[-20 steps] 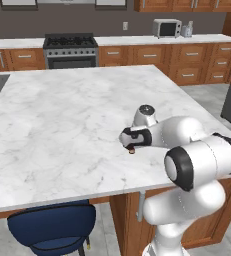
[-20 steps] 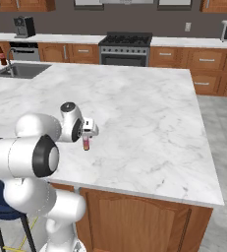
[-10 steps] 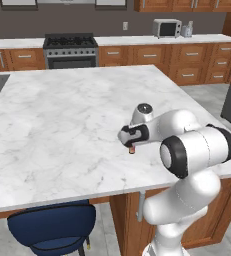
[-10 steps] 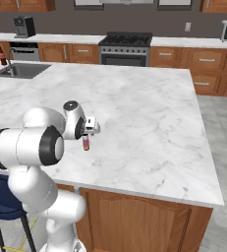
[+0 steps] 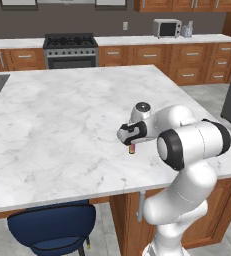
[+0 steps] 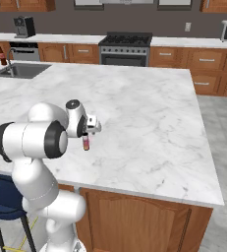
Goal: Place the large bottle from the dining counter next to the other large bottle outside the sink, and place the small bottle from the dining counter next to the other small bottle inside the sink.
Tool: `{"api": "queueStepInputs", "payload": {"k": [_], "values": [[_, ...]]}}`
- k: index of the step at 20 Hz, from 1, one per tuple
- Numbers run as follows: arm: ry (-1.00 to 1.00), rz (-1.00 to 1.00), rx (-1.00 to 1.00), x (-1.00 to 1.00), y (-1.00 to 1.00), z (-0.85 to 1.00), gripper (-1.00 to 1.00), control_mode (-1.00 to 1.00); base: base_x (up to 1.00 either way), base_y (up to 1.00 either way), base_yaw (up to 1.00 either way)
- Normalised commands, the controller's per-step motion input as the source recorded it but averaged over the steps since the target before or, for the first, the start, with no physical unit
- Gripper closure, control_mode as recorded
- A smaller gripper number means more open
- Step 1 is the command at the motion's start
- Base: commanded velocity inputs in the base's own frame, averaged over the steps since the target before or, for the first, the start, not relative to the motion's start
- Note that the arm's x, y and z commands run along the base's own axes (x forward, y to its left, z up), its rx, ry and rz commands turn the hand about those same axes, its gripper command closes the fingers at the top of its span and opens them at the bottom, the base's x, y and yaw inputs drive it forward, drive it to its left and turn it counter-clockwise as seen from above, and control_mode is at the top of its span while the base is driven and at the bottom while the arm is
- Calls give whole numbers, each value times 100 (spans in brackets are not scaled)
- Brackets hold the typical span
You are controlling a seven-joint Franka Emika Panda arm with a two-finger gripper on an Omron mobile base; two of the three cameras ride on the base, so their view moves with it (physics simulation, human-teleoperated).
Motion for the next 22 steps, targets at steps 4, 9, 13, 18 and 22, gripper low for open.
{"api": "queueStepInputs", "payload": {"k": [4, 9, 13, 18, 22], "values": [[0, 0, 0, 0, 0, -16, -100, -100, 0, 0, 0], [0, 0, 0, 0, 0, -14, -100, -100, 0, 0, 0], [0, 0, 0, 1, 0, -6, -100, -100, 0, 0, 0], [0, 0, 0, 2, 0, -6, -100, -100, 0, 0, 0], [0, 0, -1, 0, 0, -20, -100, -100, 0, 0, 0]]}}
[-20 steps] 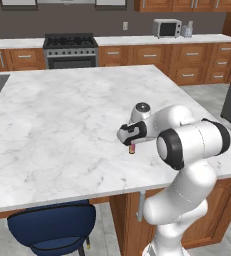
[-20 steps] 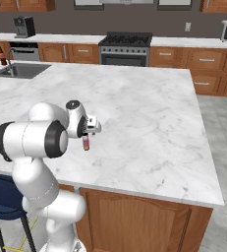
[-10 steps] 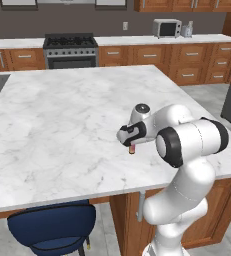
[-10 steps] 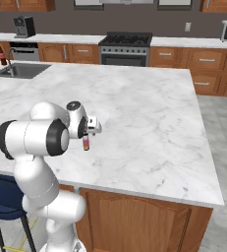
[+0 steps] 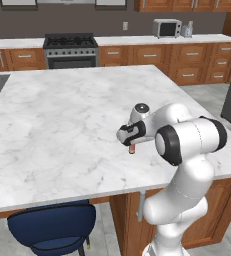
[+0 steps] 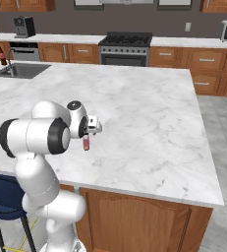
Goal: Place the large bottle from the dining counter next to the other large bottle outside the sink, and place the small bottle from the dining counter next to the other small bottle inside the sink.
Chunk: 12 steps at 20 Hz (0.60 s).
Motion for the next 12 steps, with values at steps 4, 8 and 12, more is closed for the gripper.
{"api": "queueStepInputs", "payload": {"k": [4, 8, 12], "values": [[0, 0, -2, 0, 0, -18, -100, -100, 0, 0, 0], [0, 0, -3, 0, 0, -13, -100, -100, 0, 0, 0], [0, 0, -1, 0, 9, -8, 100, -100, 0, 0, 0]]}}
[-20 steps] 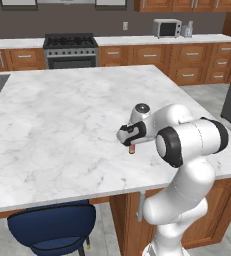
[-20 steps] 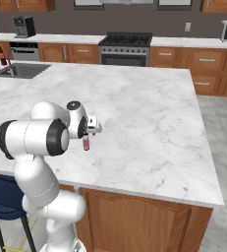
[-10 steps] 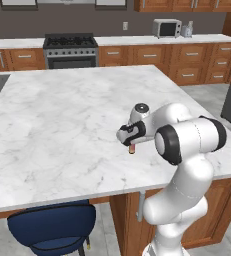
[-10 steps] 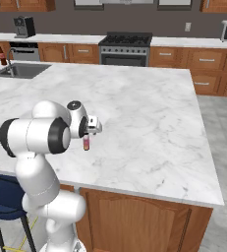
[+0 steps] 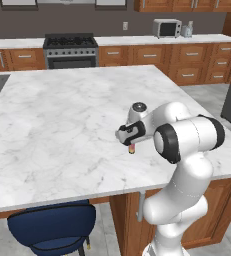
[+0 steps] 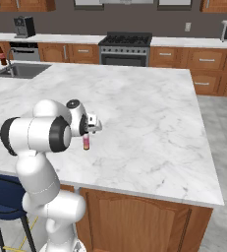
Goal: Place the large bottle from the dining counter next to the other large bottle outside the sink, and place the small bottle from the dining counter next to the other small bottle inside the sink.
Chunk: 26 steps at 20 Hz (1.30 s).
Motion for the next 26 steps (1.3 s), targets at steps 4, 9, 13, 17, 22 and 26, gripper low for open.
{"api": "queueStepInputs", "payload": {"k": [4, 9, 13, 17, 22, 26], "values": [[0, 0, 0, 0, 5, 0, 100, -100, 0, 0, 0], [-1, 0, 0, 0, 0, 0, 100, -100, 0, 0, 0], [-1, 0, 0, 0, 0, 0, 100, -100, 0, 0, 0], [-5, 0, 0, -8, 0, 6, 100, -100, 0, 0, 0], [-8, 0, 0, -34, 0, 37, 100, -100, 0, 0, 0], [-6, 0, 0, -26, 0, 39, 100, -100, 0, 0, 0]]}}
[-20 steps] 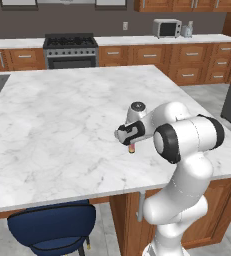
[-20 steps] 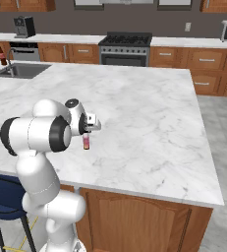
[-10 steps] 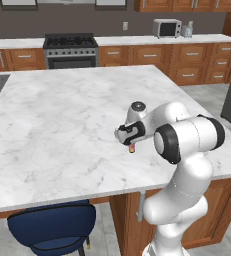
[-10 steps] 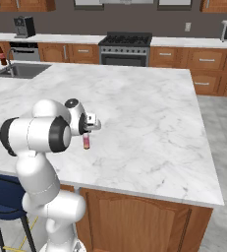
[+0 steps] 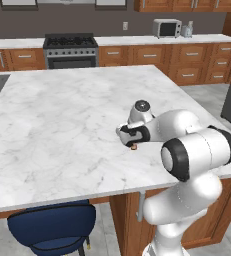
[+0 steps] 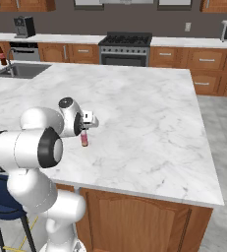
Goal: Place the large bottle from the dining counter next to the other large bottle outside the sink, and place the small bottle from the dining counter next to the other small bottle inside the sink.
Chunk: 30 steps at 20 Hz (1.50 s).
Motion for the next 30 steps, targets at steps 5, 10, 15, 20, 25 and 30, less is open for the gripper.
{"api": "queueStepInputs", "payload": {"k": [5, 10, 15, 20, 25, 30], "values": [[-3, 0, 0, -25, 0, 29, 100, -100, 0, 0, 0], [-1, 0, 0, -26, 0, 14, 100, -100, 0, 0, 0], [0, 0, 0, -15, -3, 4, 100, -100, 0, 0, 0], [0, 0, 0, -1, -1, 0, 100, -100, 0, 0, 0], [0, 0, 0, 0, 0, 0, 100, -100, 0, 0, 0], [0, 0, 0, 0, 0, 0, 100, 100, -4, -1, 0]]}}
